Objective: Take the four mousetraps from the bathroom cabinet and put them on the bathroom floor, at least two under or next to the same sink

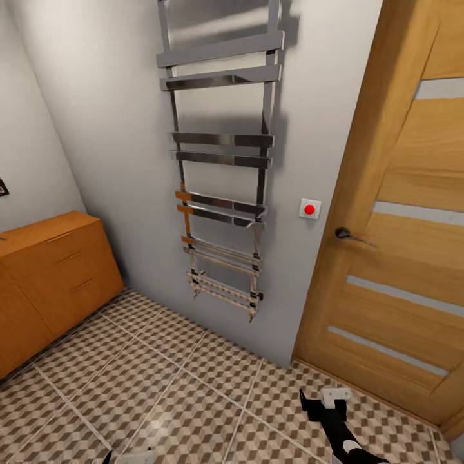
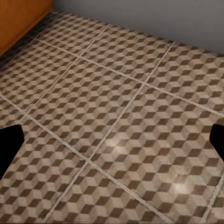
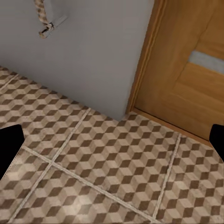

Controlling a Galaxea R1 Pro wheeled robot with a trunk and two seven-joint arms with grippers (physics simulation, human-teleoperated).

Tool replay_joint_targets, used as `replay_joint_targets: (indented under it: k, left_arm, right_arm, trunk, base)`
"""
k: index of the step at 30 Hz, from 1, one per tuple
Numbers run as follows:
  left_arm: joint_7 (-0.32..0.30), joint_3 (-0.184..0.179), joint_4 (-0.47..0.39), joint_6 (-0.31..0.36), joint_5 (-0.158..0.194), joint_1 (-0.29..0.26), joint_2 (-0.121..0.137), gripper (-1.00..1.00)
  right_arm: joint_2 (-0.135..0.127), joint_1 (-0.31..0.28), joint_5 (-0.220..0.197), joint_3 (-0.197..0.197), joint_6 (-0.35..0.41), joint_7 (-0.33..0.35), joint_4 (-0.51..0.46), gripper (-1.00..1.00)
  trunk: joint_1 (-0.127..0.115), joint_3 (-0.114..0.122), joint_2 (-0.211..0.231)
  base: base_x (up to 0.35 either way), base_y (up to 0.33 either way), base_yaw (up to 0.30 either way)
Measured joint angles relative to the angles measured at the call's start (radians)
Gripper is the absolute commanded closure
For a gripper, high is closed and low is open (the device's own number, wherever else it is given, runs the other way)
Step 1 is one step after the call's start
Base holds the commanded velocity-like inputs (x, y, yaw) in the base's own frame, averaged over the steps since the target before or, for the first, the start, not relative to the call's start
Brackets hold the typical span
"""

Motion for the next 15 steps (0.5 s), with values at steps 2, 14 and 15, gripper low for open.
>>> replay_joint_targets:
  k: [2, 14, 15]
  left_arm:
    - [0.000, 0.000, 0.000, 0.000, 0.000, 0.000, 0.000, -1.00]
    - [0.000, 0.000, 0.000, 0.000, 0.000, 0.001, -0.001, -1.00]
    - [0.000, 0.000, 0.000, 0.000, 0.000, 0.001, -0.001, -1.00]
  right_arm:
    - [0.000, 0.000, 0.000, 0.000, 0.000, 0.000, 0.000, -1.00]
    - [0.000, 0.000, 0.000, 0.000, 0.000, 0.000, 0.000, -1.00]
    - [0.000, 0.000, 0.000, 0.000, 0.000, 0.000, 0.000, -1.00]
  trunk:
    - [0.000, 0.000, 0.000]
    - [0.000, 0.000, 0.000]
    - [0.000, 0.000, 0.000]
  base:
    - [0.000, 0.000, 0.277]
    - [0.000, 0.000, 0.277]
    - [0.000, 0.000, 0.277]
